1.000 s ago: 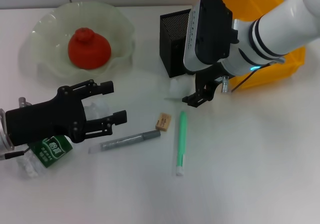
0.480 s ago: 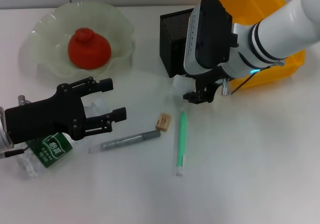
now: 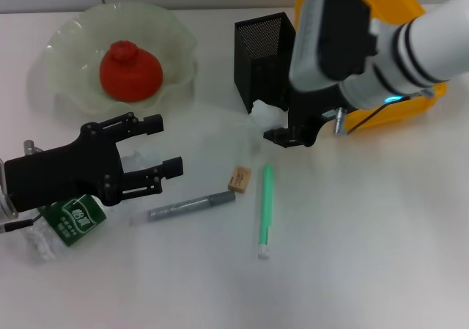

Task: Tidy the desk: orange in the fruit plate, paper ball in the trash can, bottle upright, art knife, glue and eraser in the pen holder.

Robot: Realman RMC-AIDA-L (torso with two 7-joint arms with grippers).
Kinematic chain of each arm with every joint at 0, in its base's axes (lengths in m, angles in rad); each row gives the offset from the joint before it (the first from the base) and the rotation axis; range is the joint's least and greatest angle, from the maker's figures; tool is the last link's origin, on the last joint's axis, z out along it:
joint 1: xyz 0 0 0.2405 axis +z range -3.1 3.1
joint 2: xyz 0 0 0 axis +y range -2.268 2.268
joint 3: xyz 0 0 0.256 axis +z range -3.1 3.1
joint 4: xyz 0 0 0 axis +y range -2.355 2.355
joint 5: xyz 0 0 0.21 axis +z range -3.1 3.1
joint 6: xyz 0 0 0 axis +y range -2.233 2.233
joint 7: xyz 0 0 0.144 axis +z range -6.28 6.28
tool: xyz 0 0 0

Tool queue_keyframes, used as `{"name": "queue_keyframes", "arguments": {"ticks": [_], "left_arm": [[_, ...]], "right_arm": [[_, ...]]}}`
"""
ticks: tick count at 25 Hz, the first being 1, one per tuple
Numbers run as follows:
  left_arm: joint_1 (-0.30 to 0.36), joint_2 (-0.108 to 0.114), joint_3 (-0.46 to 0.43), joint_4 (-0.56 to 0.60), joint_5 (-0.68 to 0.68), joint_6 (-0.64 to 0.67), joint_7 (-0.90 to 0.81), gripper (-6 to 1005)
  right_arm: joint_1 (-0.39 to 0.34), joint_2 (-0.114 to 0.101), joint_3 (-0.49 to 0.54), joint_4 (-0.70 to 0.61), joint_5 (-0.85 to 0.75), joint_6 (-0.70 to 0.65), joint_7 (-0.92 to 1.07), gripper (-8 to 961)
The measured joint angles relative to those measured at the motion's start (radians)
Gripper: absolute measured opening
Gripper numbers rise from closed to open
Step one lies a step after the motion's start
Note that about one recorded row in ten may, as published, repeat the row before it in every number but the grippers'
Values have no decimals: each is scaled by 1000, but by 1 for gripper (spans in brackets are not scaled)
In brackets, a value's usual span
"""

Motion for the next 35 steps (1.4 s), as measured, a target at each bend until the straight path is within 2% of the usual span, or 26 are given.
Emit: {"name": "queue_keyframes", "arguments": {"ticks": [3, 4, 7, 8, 9, 10, 14, 18, 22, 26, 35], "left_arm": [[1, 0, -3, 0, 0, 0, 0, 803], [1, 1, -3, 1, 0, 0, 0, 803], [2, 2, -3, 1, 0, 0, 0, 803], [2, 2, -3, 1, 0, 0, 0, 803], [2, 2, -3, 1, 0, 0, 0, 803], [2, 2, -3, 1, 0, 0, 0, 803], [-1, 2, -5, -1, 0, 1, 0, 803], [-3, -3, -5, -1, 0, 3, 0, 803], [-4, -9, -5, -1, 0, 3, 3, 803], [-4, -14, -5, -2, 2, 4, 6, 802], [0, -19, -5, -1, 6, 6, 11, 802]], "right_arm": [[-52, -1, 73, -64, 74, -67, -42, 445], [-89, -2, 128, -92, 138, -112, -79, 445], [-142, -3, 223, -94, 267, -182, -158, 444], [-142, -3, 223, -94, 267, -182, -158, 444], [-173, -4, 300, -64, 368, -236, -233, 444], [-173, -4, 300, -64, 368, -236, -233, 444], [-208, -6, 431, 89, 533, -311, -423, 444], [-214, -8, 559, 338, 648, -382, -686, 444], [-200, -9, 683, 561, 695, -440, -910, 443], [-196, -5, 761, 708, 715, -474, -1064, 443], [-204, -5, 781, 743, 742, -485, -1101, 450]]}}
